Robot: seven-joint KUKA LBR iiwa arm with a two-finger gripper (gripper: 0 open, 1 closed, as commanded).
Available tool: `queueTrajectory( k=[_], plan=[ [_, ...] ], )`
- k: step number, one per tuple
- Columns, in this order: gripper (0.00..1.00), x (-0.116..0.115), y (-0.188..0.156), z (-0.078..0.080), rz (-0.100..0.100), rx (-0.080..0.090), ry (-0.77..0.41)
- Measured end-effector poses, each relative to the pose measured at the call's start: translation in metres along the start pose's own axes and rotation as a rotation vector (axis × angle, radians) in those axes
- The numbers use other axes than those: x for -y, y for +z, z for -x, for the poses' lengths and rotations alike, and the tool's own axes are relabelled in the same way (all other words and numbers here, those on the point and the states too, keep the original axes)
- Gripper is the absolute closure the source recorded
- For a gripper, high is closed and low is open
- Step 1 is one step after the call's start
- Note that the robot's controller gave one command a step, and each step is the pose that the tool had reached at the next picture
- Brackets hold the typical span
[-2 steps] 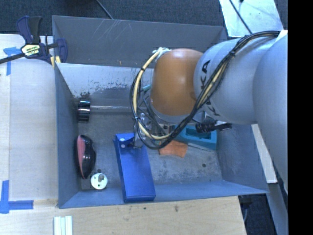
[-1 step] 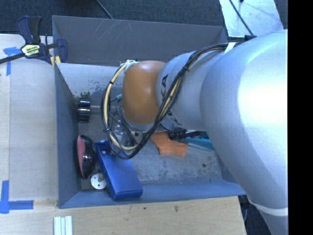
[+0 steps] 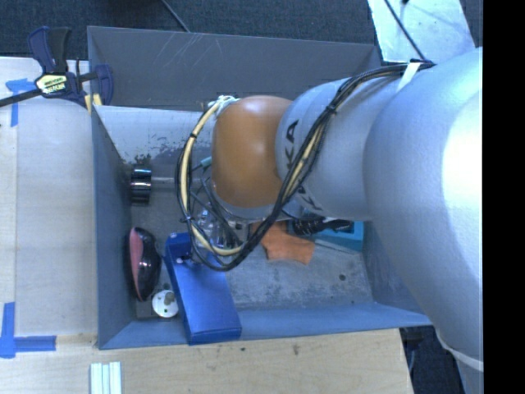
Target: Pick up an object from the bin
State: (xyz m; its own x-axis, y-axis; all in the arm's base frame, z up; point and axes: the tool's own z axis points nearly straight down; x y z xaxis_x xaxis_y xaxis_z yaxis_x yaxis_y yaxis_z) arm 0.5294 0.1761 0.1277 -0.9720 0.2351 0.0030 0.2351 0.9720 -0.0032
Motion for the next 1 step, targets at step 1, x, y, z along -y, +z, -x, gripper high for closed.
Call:
queueTrajectory(
  k=[1],
  plan=[
    [1.0,0.0183,-0.0439,0.0461,0.005,0.006,-0.007]
  ],
)
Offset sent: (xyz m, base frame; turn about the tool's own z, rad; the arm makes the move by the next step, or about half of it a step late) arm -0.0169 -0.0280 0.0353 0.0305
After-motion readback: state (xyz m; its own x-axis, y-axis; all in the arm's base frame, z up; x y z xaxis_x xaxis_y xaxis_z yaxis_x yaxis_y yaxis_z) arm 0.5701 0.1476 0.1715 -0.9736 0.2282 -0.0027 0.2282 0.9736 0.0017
